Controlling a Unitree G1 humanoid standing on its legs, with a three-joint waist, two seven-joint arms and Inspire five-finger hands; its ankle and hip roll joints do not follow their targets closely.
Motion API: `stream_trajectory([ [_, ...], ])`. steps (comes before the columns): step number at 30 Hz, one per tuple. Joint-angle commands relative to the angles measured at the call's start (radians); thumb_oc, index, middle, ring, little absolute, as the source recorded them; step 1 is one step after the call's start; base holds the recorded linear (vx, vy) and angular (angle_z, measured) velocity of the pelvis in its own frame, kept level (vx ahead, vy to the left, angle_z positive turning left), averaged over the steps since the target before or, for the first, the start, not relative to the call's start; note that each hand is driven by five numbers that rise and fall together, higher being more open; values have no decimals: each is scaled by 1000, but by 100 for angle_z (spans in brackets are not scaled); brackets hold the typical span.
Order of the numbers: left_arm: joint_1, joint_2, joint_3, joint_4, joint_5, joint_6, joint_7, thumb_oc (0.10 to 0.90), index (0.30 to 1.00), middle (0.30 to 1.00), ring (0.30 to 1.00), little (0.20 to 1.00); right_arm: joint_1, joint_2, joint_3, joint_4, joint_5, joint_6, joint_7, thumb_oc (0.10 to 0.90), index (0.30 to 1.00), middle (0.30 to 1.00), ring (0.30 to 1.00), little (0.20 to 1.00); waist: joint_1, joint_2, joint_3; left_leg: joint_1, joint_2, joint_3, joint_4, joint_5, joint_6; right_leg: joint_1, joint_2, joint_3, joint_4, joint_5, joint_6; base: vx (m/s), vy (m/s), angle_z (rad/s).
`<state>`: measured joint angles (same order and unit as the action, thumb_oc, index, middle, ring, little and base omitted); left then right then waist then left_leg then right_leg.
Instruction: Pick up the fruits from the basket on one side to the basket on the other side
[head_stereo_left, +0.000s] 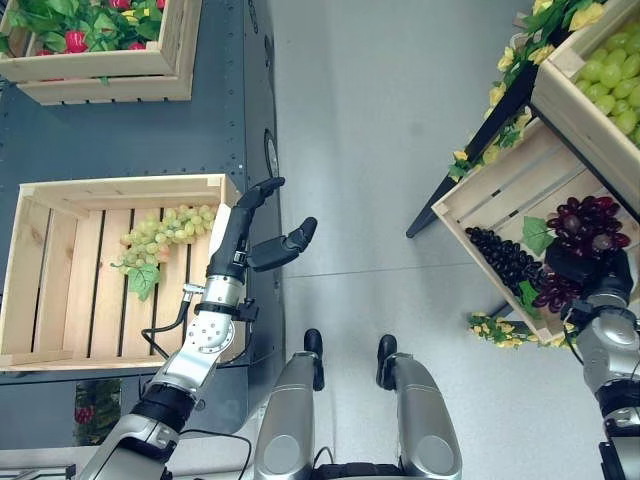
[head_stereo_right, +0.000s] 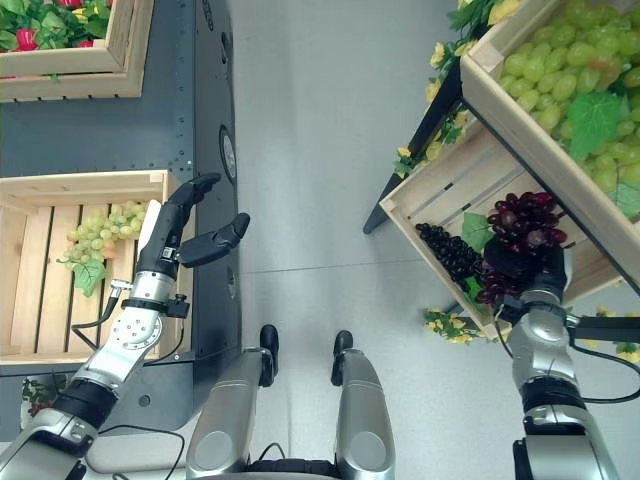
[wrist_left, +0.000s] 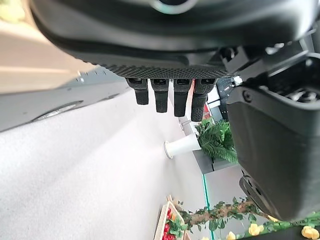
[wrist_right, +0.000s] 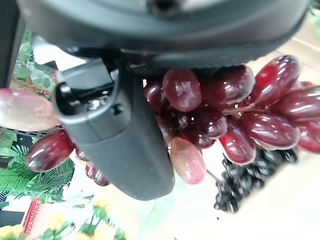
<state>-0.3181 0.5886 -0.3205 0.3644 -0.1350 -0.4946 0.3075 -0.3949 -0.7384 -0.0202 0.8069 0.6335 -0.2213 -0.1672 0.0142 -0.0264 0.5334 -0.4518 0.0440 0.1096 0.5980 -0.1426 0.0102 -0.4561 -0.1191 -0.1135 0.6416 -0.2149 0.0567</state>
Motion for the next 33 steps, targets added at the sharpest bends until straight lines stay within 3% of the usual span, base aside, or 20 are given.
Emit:
stream_trajectory([
  [1,-51,43,14,-145,-101,-47,-11,800,900,900,900,900,-122,-163,-48,1,-9,-143,-90,400,300,300,300,300,9,-9,-13,-24,-63,-8,129,-131,27,20,33,-86,66,8,-79,-10,-58,2],
  [5,-54,57,-8,-165,-124,-49,-37,800,900,900,900,900,-167,-196,-41,33,-19,-111,-133,400,300,300,300,300,18,-9,-13,-101,-65,-12,185,-144,35,-60,29,-84,132,-2,-74,-23,-56,2],
  [17,-84,121,-58,-234,-139,-46,-49,800,900,900,900,900,-317,-285,65,100,-39,20,-79,400,300,300,300,300,33,-8,-13,-220,-58,-22,239,-142,36,-181,37,-79,189,5,-66,-18,-49,1],
  [18,-87,121,-58,-232,-140,-49,-48,800,900,900,900,900,-326,-283,74,106,-37,25,-77,482,422,422,422,422,33,-8,-13,-225,-57,-21,241,-142,36,-186,37,-80,193,4,-66,-31,-17,1],
  [19,-92,121,-58,-229,-141,-52,-47,800,900,900,900,900,-338,-279,84,121,-26,40,-63,800,900,900,900,900,35,-8,-13,-228,-56,-22,241,-142,37,-189,37,-81,195,3,-66,0,0,0],
  [28,-88,141,-51,-240,-144,-52,-101,800,900,900,900,900,-353,-242,113,194,-27,75,1,800,900,900,900,900,54,-24,-13,-200,-47,-33,224,-139,39,-157,37,-94,177,9,-61,13,-10,3],
  [33,-56,162,-33,-251,-152,-48,-128,800,900,900,900,900,-304,-219,98,186,-14,77,0,800,900,900,900,900,63,-56,-13,-182,-36,-38,212,-135,42,-128,49,-98,140,34,-53,27,-28,4],
])
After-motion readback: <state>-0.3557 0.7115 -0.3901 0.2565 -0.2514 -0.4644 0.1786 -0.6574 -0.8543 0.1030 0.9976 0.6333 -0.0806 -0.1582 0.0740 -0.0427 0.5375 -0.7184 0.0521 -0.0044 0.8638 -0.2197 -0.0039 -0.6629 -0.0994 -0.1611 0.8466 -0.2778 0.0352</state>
